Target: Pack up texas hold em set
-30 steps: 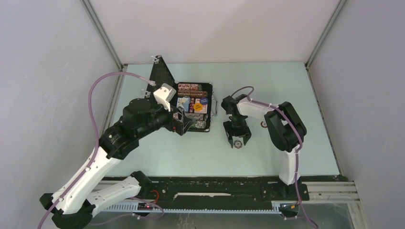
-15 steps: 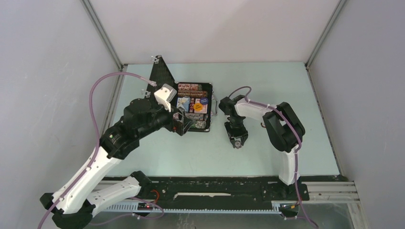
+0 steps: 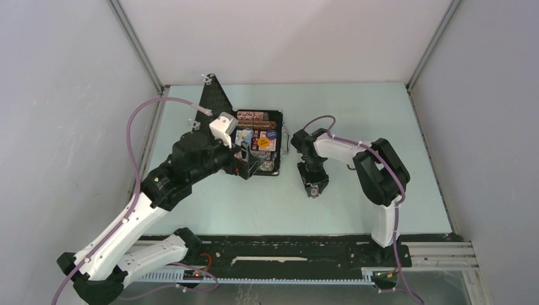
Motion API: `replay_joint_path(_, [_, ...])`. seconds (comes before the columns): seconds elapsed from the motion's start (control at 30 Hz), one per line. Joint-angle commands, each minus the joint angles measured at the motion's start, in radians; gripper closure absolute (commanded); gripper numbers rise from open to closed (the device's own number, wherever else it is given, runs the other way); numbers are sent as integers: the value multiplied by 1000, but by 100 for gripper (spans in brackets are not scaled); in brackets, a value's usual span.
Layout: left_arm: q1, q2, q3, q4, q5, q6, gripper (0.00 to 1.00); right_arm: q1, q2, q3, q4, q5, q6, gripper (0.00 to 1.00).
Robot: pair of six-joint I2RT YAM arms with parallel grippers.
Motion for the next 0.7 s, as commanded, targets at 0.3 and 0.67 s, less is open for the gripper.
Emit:
replay_joint_path(0.3, [-3,-60,-415,544,-64,-409,2,17,-194,-49,29,-36,-32,94])
replay_joint_path(0.67, [134,283,-420,950,224,-559,6,17,-315,-51,-32,1,-37,100])
